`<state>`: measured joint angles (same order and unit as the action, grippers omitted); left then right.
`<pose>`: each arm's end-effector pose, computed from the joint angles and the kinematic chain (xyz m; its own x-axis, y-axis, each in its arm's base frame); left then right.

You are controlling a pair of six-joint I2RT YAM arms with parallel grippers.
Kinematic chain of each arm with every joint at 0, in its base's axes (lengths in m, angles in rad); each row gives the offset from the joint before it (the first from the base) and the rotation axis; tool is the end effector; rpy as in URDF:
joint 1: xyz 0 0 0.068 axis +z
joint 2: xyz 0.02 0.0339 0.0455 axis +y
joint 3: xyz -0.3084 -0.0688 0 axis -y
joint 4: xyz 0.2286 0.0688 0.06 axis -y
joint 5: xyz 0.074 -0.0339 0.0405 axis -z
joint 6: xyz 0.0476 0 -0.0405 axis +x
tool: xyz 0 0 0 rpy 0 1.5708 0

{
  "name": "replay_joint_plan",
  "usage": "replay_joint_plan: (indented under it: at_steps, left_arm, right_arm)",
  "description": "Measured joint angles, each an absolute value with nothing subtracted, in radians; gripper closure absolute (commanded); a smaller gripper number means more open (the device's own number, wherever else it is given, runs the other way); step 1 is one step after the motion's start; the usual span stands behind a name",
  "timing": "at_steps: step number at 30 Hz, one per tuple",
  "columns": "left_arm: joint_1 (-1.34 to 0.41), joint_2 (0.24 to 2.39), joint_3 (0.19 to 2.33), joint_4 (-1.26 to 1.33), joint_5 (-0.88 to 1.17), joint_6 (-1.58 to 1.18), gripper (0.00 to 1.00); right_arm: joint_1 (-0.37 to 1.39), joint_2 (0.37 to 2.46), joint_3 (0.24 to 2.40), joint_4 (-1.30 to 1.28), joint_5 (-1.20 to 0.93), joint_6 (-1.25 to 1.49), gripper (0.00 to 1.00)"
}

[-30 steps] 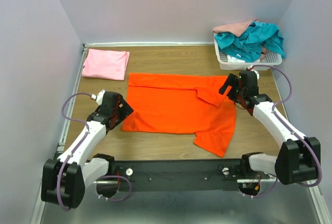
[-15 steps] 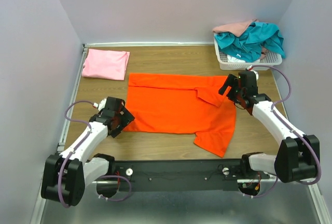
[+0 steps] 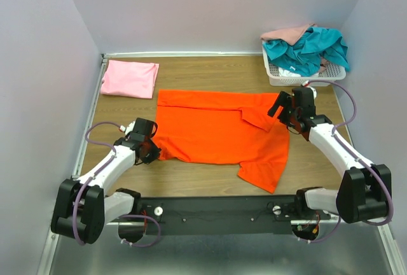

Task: Fold and stack the t-shirts
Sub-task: Fold the tshirt

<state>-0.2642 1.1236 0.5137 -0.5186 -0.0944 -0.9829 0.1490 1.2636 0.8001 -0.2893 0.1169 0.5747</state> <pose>0.1560 -0.0375 0.2001 -0.6678 -0.6775 -0.3083 -0.6034 0.7352 -0.3089 0.2446 0.0311 0.2760 -0.6019 0.4556 -0.6559 0.3144 0.8902 0.3298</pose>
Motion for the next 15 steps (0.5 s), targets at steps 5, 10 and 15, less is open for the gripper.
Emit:
replay_joint_plan:
  at_steps: [5, 10, 15]
  left_arm:
    - [-0.266, 1.124, 0.514, -0.519, -0.094, -0.984, 1.00]
    - [-0.276, 1.092, 0.514, -0.524, -0.095, -0.985, 1.00]
    - [-0.277, 1.004, 0.514, -0.525, -0.100, -0.992, 1.00]
  right_arm:
    - [0.149, 1.260, 0.800, -0.290, 0.115, 0.568, 0.00]
    - [0.152, 1.200, 0.772, -0.316, 0.046, 0.548, 0.00]
    - [0.318, 1.128, 0.752, -0.435, 0.048, 0.551, 0.00]
